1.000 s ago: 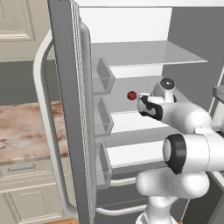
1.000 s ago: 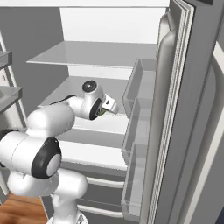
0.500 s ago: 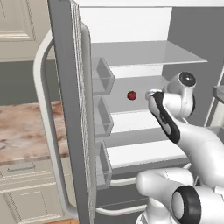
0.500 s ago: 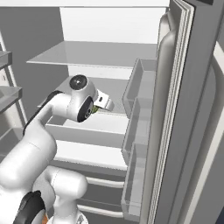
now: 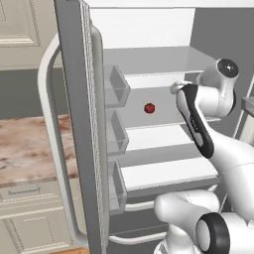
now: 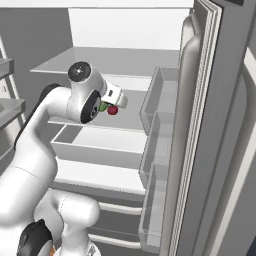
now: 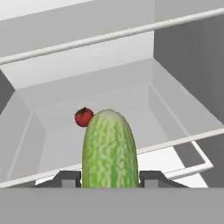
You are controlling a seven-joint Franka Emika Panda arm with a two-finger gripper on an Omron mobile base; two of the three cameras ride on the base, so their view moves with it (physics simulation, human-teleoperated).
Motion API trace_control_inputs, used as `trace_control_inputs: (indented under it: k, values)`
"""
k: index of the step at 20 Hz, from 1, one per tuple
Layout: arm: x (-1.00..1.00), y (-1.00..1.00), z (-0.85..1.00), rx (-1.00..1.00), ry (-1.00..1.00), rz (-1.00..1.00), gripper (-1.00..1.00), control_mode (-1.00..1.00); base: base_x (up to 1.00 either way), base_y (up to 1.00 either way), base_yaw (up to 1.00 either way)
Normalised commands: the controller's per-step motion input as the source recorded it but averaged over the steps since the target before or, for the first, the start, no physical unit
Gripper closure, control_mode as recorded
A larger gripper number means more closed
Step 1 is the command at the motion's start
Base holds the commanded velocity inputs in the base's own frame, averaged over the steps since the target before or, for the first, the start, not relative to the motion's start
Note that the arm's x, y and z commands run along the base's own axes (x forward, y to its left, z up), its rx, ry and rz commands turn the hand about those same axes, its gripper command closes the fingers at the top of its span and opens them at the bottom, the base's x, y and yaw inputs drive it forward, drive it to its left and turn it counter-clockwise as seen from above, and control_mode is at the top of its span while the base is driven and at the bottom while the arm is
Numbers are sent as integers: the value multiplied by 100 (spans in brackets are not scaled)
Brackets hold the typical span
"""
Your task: Move the cucumber and tomato from the second highest shelf to the top shelf to make space. Then, place the pitcher from the counter on the cleared second highest shelf.
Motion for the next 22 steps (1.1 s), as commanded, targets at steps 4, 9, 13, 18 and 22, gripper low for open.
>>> trace_control_inputs:
  k: [4,9,13,18,22]
  values:
    - [4,-1,89,0,0,0,100,-100,0,0,0]
    - [8,-6,43,0,0,0,100,-100,0,0,0]
    - [41,-6,9,0,0,0,100,-100,0,0,0]
    - [66,-21,0,0,0,2,100,-100,0,0,0]
    - [91,-28,0,0,5,2,100,-100,0,0,0]
